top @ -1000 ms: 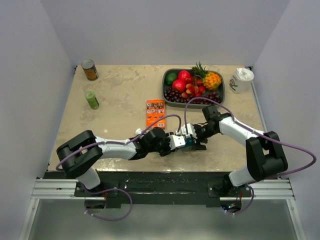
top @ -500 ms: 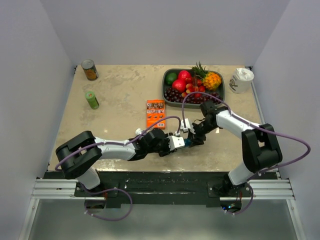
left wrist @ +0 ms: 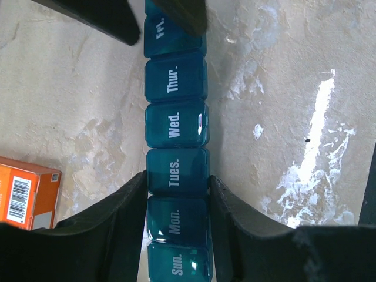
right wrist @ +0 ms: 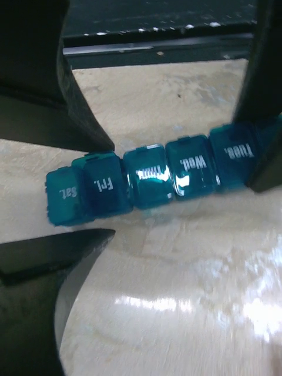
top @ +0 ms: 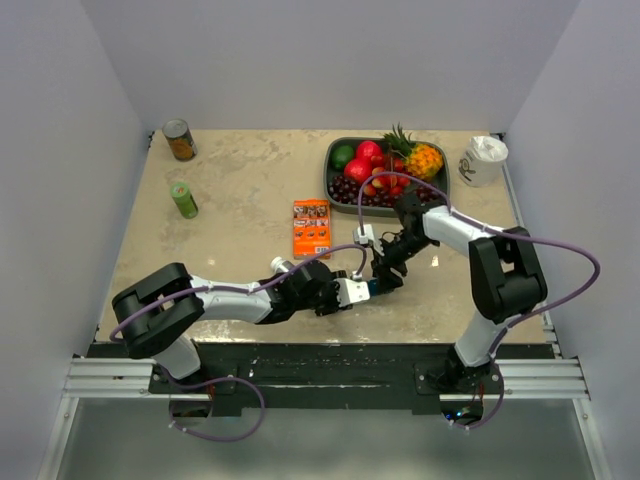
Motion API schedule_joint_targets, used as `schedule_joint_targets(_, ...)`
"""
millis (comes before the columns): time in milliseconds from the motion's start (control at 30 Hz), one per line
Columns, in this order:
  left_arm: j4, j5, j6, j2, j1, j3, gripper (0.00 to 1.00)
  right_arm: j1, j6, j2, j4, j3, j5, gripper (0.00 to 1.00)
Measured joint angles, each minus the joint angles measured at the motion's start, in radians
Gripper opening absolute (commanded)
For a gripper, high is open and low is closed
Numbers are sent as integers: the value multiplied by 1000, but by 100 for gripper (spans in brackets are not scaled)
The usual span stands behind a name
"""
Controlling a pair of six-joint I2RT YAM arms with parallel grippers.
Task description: Sort the pills into containers
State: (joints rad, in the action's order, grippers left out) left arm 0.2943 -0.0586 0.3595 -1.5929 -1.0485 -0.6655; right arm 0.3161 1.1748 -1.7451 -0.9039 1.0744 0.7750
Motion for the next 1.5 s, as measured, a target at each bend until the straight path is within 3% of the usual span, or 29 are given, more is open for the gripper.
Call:
schedule_joint_targets(100, -13, -1, 0, 0, -3, 0, 0, -4, -87, 42, 70, 0, -18, 59)
schedule_joint_targets(367, -20, -11, 0, -7, -8, 0, 0, -8, -272, 161, 304, -39, -111, 39)
schedule_joint_targets(567, -20, -12, -3, -19, -8, 0, 0, -8, -327, 141, 352, -53, -138, 43)
schedule_joint_targets(667, -19, -11, -9, -23, -8, -2, 0, -10, -311, 141, 307, -39, -121, 41)
schedule_joint_targets(933, -18, -7, -25, -27, -8, -5, 0, -18, 13, 162, -18, 15, -3, 13)
schedule_joint_targets(1100, -18, -5, -29, -27, -8, -7, 0, -19, 204, 138, -206, 14, 8, 13)
schedule_joint_targets(1300, -16, -3, -35, -32, -8, -11, 0, -3, 214, 90, -218, 2, -1, 13)
schedule_joint_targets(1500, -11, -3, -35, -35, -8, -11, 0, 31, 40, 87, -52, -42, -41, 13)
